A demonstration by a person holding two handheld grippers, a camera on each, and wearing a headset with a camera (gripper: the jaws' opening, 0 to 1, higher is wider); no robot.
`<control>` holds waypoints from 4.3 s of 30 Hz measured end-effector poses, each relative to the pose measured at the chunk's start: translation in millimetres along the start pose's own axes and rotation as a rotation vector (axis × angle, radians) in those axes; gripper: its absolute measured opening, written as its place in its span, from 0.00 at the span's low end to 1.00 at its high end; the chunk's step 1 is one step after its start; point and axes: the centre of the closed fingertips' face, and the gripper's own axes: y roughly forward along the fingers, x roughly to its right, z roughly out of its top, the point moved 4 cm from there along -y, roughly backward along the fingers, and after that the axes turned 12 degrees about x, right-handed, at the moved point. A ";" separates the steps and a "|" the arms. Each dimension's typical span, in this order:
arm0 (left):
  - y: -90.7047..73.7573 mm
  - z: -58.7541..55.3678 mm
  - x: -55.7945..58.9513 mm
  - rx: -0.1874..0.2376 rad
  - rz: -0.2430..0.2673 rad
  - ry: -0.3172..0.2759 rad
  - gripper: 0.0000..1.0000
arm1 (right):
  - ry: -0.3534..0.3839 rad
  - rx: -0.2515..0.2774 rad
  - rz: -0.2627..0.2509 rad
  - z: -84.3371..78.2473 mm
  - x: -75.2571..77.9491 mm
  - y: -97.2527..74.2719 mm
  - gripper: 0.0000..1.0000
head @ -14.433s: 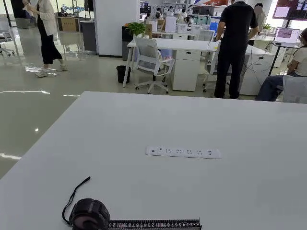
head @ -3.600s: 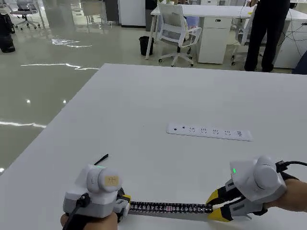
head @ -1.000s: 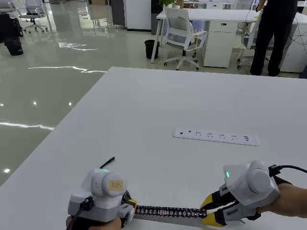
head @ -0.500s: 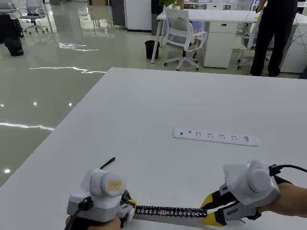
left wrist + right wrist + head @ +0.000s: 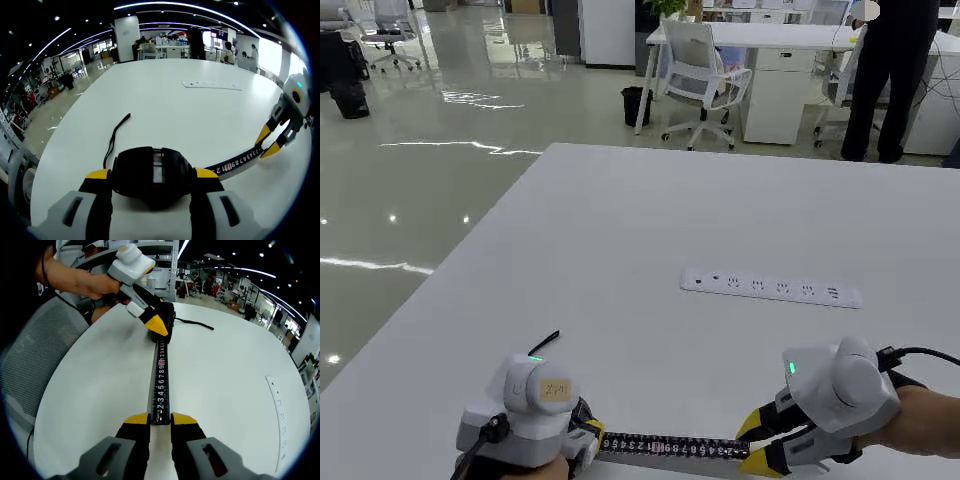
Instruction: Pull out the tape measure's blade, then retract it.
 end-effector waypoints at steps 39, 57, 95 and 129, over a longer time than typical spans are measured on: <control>-0.9 0.4 -0.4 0.001 -0.002 -0.007 0.58 | -0.001 0.012 0.004 11.2 -0.2 12.3 0.15; -1.3 0.3 -0.4 0.002 -0.005 -0.011 0.58 | -0.003 0.017 0.010 15.9 -0.1 18.0 0.15; -1.7 1.0 -0.4 0.012 0.006 -0.053 0.62 | -0.014 0.034 -0.005 24.5 2.5 27.4 0.15; 1.1 0.7 -2.0 0.024 0.051 -0.205 0.64 | -0.023 0.033 -0.019 25.1 6.2 27.8 0.15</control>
